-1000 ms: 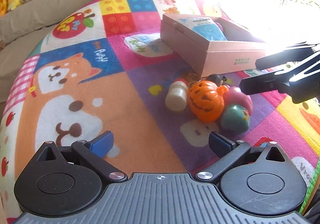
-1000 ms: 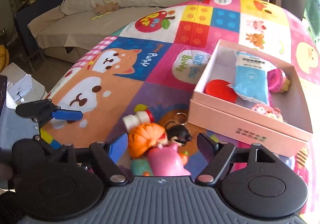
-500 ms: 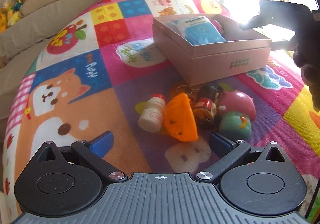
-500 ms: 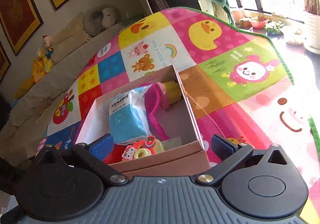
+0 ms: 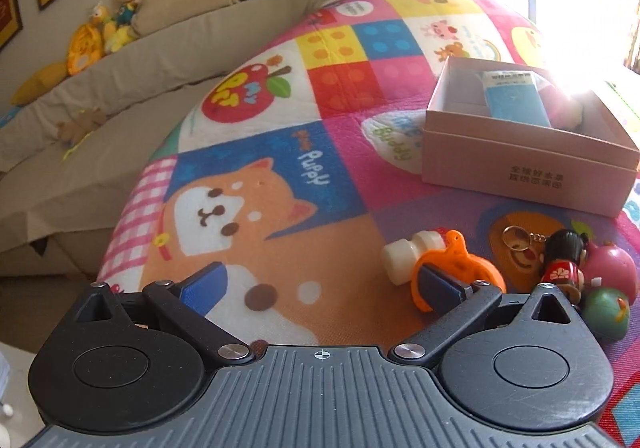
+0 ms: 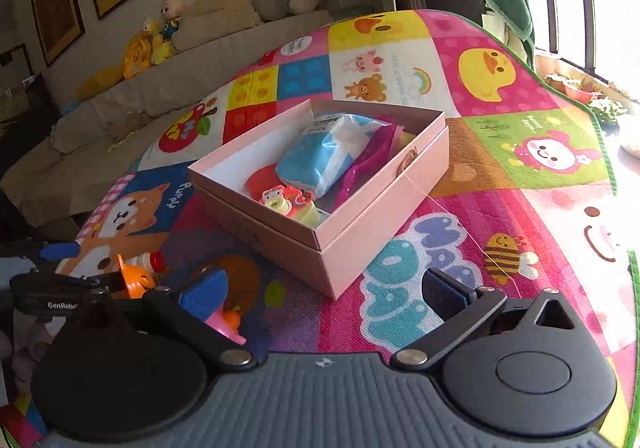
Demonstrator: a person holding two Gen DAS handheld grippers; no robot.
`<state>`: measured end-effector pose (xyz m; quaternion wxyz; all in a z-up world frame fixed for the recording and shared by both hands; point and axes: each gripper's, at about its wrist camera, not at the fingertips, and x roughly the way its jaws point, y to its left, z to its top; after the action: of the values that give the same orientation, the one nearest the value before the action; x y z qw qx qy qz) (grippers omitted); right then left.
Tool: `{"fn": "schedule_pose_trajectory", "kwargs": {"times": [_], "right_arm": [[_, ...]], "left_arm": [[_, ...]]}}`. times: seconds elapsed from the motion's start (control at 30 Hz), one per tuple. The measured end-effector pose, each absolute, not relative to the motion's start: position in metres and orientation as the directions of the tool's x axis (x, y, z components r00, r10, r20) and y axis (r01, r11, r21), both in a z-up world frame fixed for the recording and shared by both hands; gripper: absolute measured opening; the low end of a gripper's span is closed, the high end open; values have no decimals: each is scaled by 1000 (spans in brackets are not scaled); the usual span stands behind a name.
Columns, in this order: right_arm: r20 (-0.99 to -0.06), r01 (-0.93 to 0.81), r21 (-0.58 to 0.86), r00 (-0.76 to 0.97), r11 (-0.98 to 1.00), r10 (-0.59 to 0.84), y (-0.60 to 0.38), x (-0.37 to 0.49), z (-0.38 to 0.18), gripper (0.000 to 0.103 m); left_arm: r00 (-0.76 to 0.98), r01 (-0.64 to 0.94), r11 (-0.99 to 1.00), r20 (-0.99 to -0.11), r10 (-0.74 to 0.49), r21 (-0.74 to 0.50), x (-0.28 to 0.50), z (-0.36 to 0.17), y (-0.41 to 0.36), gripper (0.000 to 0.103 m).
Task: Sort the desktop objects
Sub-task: 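Reach the left tool to the red-and-black doll keychain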
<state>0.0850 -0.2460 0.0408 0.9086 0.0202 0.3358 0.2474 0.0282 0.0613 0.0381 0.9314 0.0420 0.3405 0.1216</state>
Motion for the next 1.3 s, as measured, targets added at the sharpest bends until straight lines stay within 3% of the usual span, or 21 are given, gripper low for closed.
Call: {"fn": "schedule_pose_trajectory", "kwargs": {"times": [0.47,0.6,0.77,0.93,1.1,1.3], "right_arm": [[-601,-325,143,722,935,343,-230,142,40,103],[-576,-189,-1,803,982,154,-232,143,38,103],[-620,-296,97,729,950,291,-250,115,31,103],[-677,-322,187,643,928,359,-260,88,17,103],[-664,-321,196,652,926,366,-258,70,12,103],[-654,-306,184,671,934,349,-253,66,9,103]], "left_arm": [[752,-64,994,-651,103,84,18,33,40,103],[753,-33,997,-655,69,67,10,33,37,103],[761,72,997,-649,-29,40,6,33,21,103],[756,105,990,-654,-21,90,17,26,4,103],[764,109,983,-645,14,151,37,21,-6,103],[756,-30,964,-624,196,266,52,14,10,103]]}}
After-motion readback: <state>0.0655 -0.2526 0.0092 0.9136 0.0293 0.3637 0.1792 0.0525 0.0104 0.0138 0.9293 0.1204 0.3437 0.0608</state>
